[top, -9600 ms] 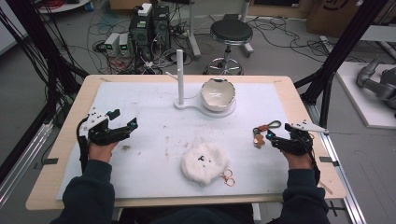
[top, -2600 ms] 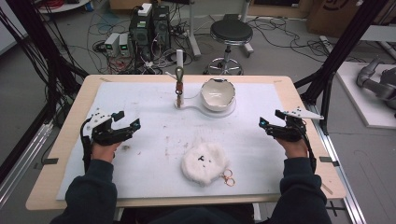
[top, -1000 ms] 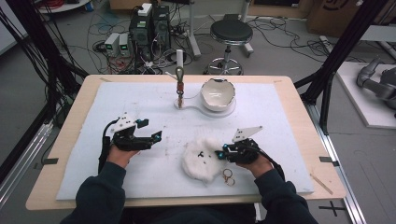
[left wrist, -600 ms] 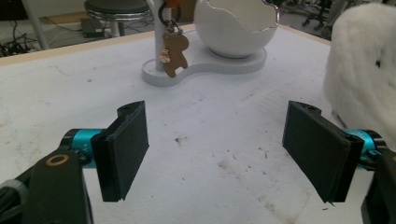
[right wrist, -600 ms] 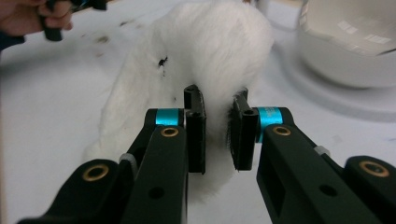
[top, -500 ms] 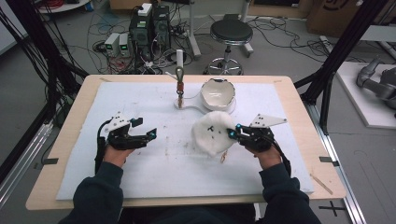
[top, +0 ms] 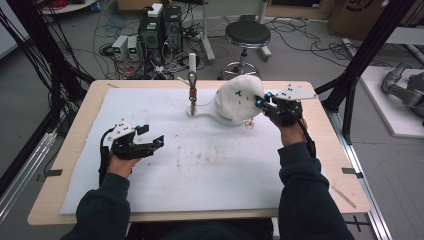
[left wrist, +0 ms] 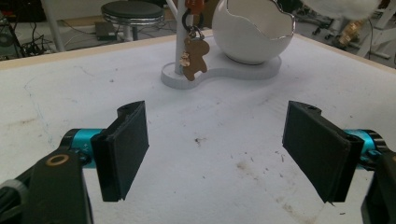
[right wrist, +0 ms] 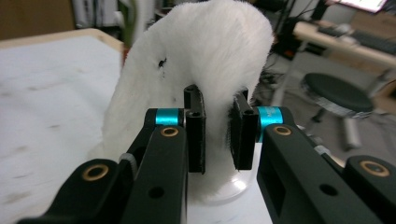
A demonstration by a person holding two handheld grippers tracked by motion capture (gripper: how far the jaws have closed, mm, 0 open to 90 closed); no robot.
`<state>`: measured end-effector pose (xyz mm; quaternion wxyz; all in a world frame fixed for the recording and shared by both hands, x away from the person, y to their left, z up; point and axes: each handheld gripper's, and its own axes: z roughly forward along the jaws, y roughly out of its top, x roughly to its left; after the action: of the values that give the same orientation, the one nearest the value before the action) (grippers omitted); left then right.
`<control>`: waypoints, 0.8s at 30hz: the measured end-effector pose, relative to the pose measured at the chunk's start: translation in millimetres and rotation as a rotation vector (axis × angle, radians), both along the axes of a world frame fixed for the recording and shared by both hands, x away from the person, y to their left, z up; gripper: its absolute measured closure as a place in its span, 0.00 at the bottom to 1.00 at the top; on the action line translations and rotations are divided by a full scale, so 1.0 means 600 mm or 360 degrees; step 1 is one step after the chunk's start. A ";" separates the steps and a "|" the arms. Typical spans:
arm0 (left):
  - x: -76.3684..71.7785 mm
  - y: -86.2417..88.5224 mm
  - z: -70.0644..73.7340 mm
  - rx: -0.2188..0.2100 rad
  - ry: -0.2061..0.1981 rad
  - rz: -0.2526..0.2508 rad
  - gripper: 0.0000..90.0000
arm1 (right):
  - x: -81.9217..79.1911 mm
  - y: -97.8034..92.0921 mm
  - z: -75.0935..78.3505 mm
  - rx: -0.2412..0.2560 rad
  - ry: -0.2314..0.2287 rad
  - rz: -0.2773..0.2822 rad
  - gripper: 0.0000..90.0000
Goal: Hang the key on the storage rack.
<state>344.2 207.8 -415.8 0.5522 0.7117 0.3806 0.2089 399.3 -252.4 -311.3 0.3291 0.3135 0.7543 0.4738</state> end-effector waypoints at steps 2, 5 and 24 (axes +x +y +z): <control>0.000 0.001 0.000 0.0002 -0.0004 0.0001 0.25 | 0.023 0.001 -0.001 -0.0064 -0.0082 -0.0058 0.89; -0.001 0.001 0.001 0.0003 -0.0003 0.0000 0.25 | 0.042 0.002 -0.012 -0.0100 -0.0131 -0.0101 0.88; 0.005 -0.004 0.010 -0.0145 -0.0019 -0.0056 0.31 | 0.045 0.013 -0.030 -0.0038 -0.0024 0.0126 0.88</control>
<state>347.0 205.1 -409.6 0.5898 0.6913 0.3738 0.1858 426.4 -244.4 -329.3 0.3195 0.2758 0.7691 0.4799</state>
